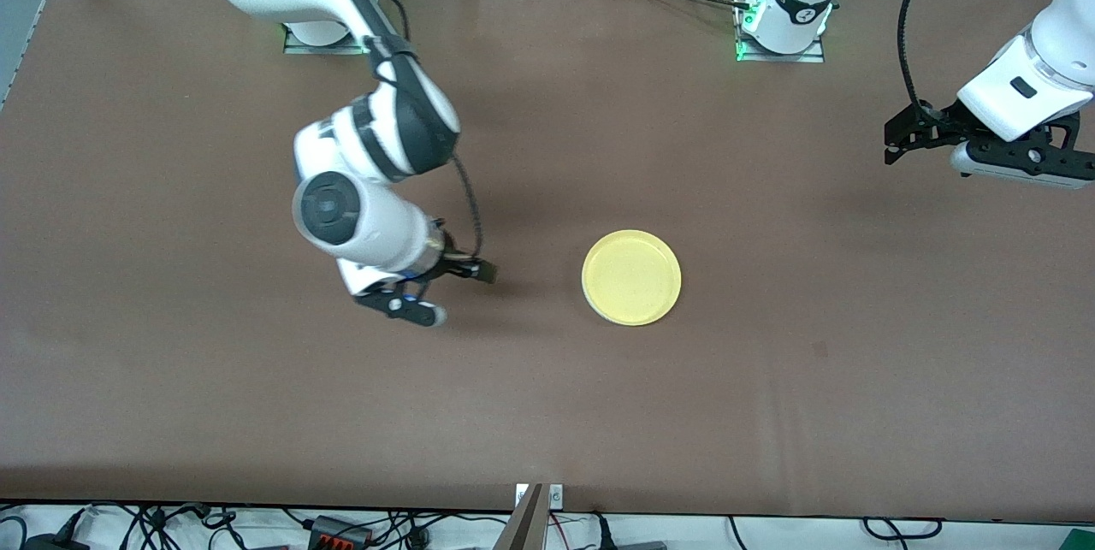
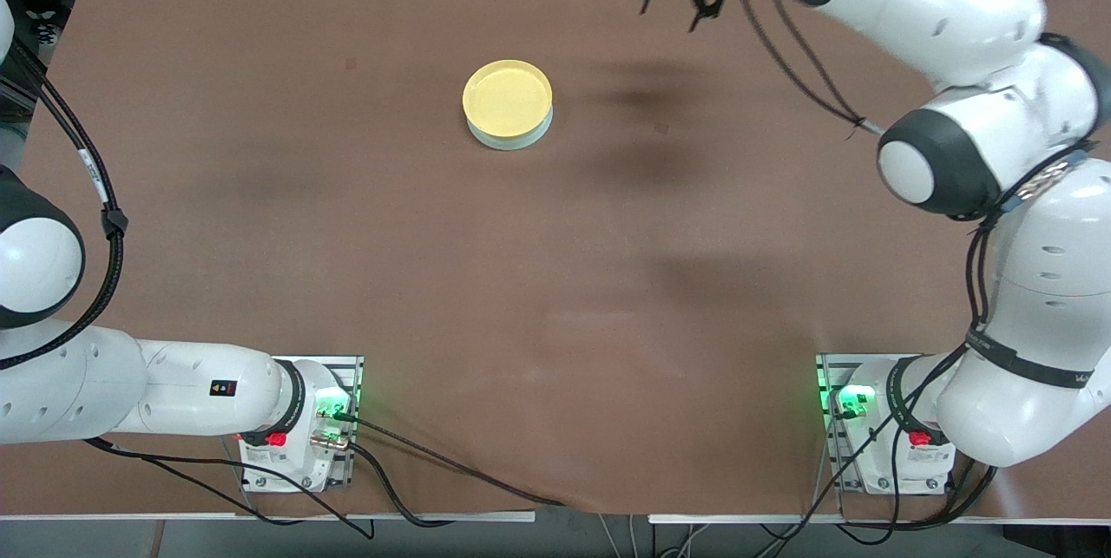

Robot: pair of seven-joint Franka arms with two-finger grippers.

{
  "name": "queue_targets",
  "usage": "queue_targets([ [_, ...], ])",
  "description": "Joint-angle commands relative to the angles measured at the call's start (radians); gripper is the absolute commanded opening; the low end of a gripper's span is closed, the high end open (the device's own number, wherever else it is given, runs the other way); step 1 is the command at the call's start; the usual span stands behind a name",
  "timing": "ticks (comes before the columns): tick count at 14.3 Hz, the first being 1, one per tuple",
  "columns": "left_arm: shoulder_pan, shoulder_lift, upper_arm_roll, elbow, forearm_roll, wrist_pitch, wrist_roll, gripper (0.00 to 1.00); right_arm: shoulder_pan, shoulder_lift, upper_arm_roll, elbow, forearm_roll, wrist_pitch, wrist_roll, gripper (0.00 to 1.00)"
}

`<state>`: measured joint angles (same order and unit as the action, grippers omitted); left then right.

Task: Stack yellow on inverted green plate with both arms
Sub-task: 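Open the right gripper and pull it away from the stacked plates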

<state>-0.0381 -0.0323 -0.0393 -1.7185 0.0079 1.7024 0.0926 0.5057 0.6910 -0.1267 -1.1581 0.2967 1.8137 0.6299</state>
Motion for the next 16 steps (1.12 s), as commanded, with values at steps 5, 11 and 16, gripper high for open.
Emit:
queue_targets([
  [5,0.001,-0.003,-0.005,0.014,0.026,-0.02,-0.01,1.0,-0.291,-0.102,0.001,-0.022,-0.013,-0.183,-0.196,1.0],
  [11,0.004,-0.001,-0.005,0.02,0.026,-0.021,-0.008,1.0,-0.366,-0.209,-0.007,-0.092,-0.215,-0.145,-0.445,1.0],
  [16,0.007,-0.001,-0.005,0.023,0.026,-0.021,-0.008,1.0,-0.43,-0.373,-0.001,-0.205,-0.315,-0.076,-0.538,1.0],
])
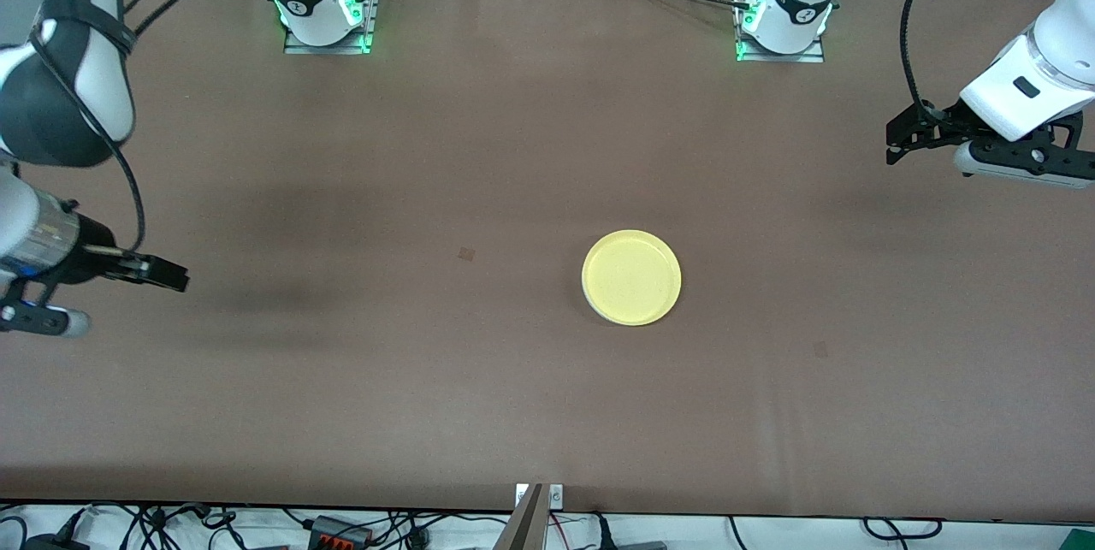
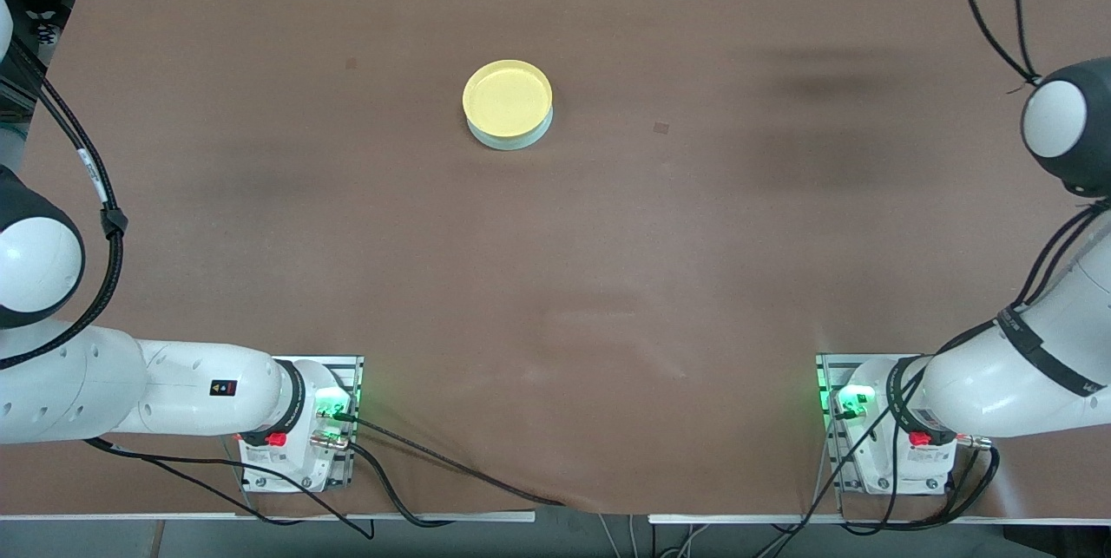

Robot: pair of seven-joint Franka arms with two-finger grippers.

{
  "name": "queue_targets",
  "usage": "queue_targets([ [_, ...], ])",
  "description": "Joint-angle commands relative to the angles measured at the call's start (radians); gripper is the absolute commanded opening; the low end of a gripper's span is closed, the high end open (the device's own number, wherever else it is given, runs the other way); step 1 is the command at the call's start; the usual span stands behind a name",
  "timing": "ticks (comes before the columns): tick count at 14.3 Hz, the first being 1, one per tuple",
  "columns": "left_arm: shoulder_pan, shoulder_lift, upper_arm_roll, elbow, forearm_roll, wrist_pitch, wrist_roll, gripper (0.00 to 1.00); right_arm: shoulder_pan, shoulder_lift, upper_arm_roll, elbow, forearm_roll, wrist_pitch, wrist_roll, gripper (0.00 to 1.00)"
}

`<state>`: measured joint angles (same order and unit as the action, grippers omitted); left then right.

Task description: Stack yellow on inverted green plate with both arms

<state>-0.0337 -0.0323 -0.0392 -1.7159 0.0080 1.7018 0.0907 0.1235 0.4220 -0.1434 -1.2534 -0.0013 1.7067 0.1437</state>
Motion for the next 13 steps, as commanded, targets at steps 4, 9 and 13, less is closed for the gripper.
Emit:
queue_targets([
  [4,0.005,-0.001,-0.005,0.021,0.024,-0.045,-0.006,1.0,-0.169,-0.19,0.088,-0.135,-0.014,-0.002,-0.128,1.0],
  [9,0.006,-0.001,-0.004,0.021,0.026,-0.048,-0.006,1.0,-0.174,-0.213,0.096,-0.136,-0.013,-0.051,-0.148,1.0],
  [13,0.006,0.0,-0.004,0.025,0.026,-0.048,-0.006,1.0,-0.174,-0.262,0.097,-0.196,-0.019,-0.104,-0.138,1.0],
])
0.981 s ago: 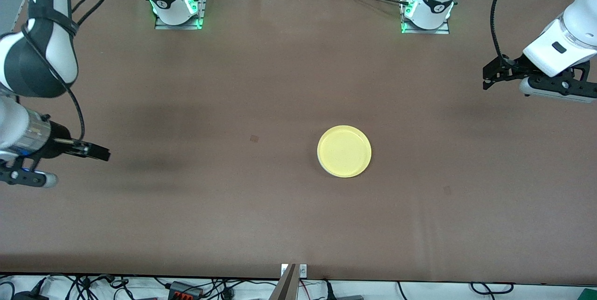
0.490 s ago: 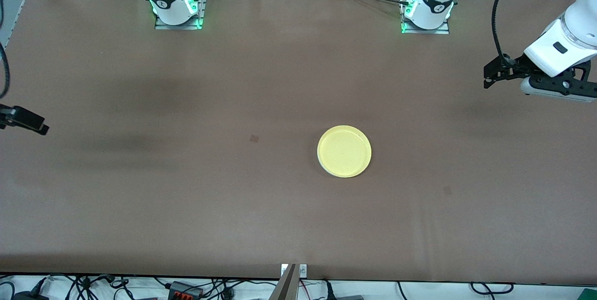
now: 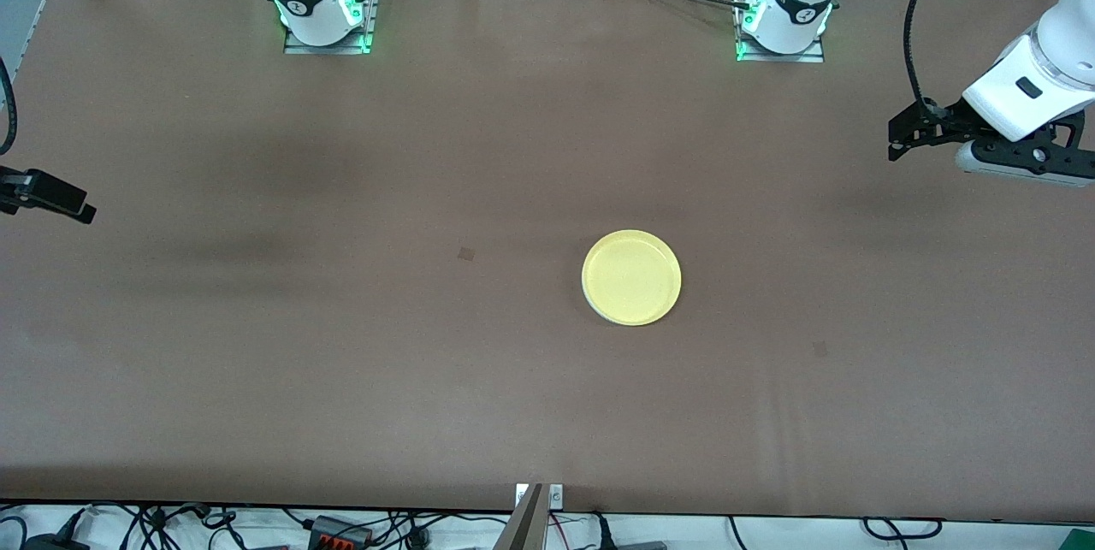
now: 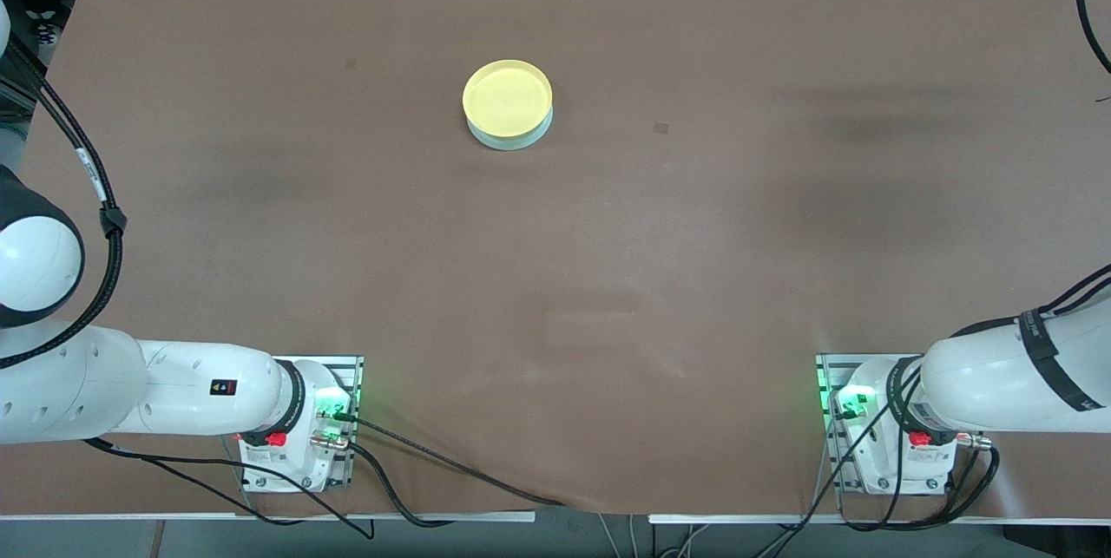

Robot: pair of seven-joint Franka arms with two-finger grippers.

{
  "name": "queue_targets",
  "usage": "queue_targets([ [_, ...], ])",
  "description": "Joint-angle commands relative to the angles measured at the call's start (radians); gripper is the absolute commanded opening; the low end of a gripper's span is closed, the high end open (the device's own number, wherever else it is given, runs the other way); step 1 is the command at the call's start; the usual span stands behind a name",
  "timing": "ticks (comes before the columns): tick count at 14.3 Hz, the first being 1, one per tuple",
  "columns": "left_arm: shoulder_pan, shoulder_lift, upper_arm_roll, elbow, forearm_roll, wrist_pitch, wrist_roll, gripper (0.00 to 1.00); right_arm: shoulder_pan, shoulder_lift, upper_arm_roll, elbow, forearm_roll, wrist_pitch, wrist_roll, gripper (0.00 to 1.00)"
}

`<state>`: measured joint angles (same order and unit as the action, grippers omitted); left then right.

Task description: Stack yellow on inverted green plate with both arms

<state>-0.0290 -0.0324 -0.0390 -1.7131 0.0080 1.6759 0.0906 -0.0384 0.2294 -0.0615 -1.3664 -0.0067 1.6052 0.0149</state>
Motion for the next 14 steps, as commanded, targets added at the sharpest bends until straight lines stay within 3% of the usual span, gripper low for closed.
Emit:
queue_targets([
  [1,0.001,0.0,-0.004,0.023,0.026,-0.022,-0.006,1.0,-0.012,-0.105,0.017,-0.136,-0.016,0.025,-0.007,1.0],
  [3,0.001,0.0,-0.004,0.023,0.026,-0.022,-0.006,1.0,-0.005,-0.175,0.019,-0.248,-0.019,0.076,0.002,1.0],
  [6,0.001,0.0,-0.004,0.023,0.026,-0.022,-0.006,1.0,-0.005,-0.194,0.022,-0.275,-0.021,0.073,-0.006,1.0],
  [9,0.001,0.005,-0.004,0.024,0.026,-0.022,-0.005,1.0,-0.006,-0.254,0.022,-0.373,-0.021,0.123,-0.007,1.0],
  [14,0.001,0.009,-0.004,0.036,0.026,-0.022,-0.006,1.0,0.006,-0.254,0.023,-0.359,-0.038,0.124,-0.01,1.0],
])
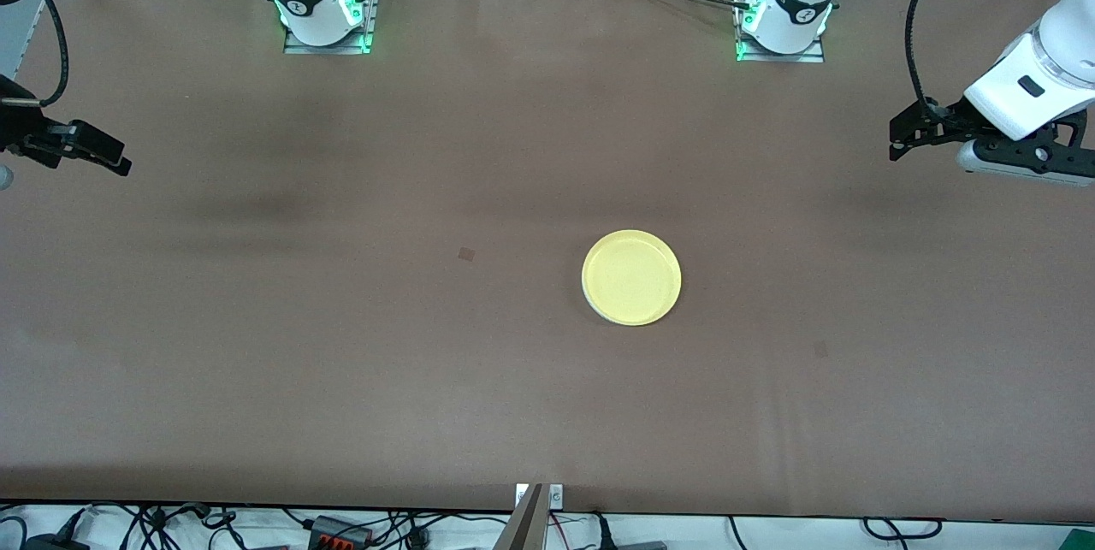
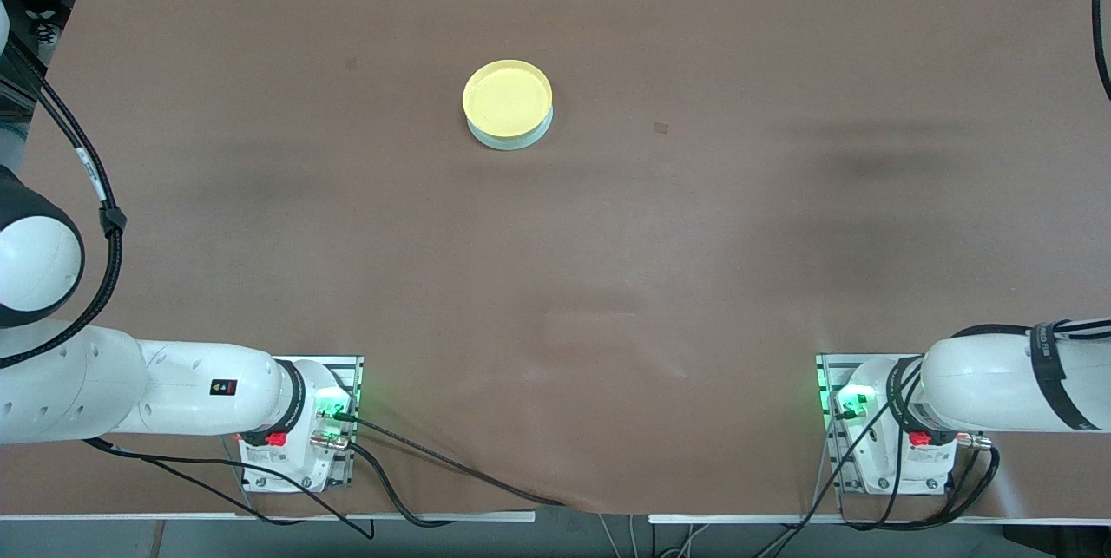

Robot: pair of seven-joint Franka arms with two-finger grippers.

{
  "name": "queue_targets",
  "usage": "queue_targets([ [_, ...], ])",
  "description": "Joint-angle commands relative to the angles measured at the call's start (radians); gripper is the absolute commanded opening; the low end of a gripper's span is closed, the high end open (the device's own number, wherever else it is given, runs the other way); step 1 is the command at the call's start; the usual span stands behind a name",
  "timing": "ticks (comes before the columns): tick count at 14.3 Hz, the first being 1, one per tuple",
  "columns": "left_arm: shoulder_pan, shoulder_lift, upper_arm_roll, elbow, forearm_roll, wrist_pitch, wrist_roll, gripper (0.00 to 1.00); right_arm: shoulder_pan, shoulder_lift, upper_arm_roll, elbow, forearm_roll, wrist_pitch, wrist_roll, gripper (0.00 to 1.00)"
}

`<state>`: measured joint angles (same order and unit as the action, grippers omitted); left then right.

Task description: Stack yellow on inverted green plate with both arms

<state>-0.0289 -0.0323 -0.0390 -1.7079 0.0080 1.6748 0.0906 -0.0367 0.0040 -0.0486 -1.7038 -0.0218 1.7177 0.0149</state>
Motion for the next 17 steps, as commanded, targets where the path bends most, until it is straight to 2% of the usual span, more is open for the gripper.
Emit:
queue_targets([
  [1,0.001,0.011,-0.004,0.031,0.024,-0.021,-0.005,1.0,0.006,-0.03,0.01,-0.02,-0.021,0.01,0.0,1.0],
  [17,0.0,0.011,-0.005,0.033,0.026,-0.021,-0.006,1.0,0.034,-0.022,0.01,0.0,-0.017,-0.035,-0.024,1.0],
])
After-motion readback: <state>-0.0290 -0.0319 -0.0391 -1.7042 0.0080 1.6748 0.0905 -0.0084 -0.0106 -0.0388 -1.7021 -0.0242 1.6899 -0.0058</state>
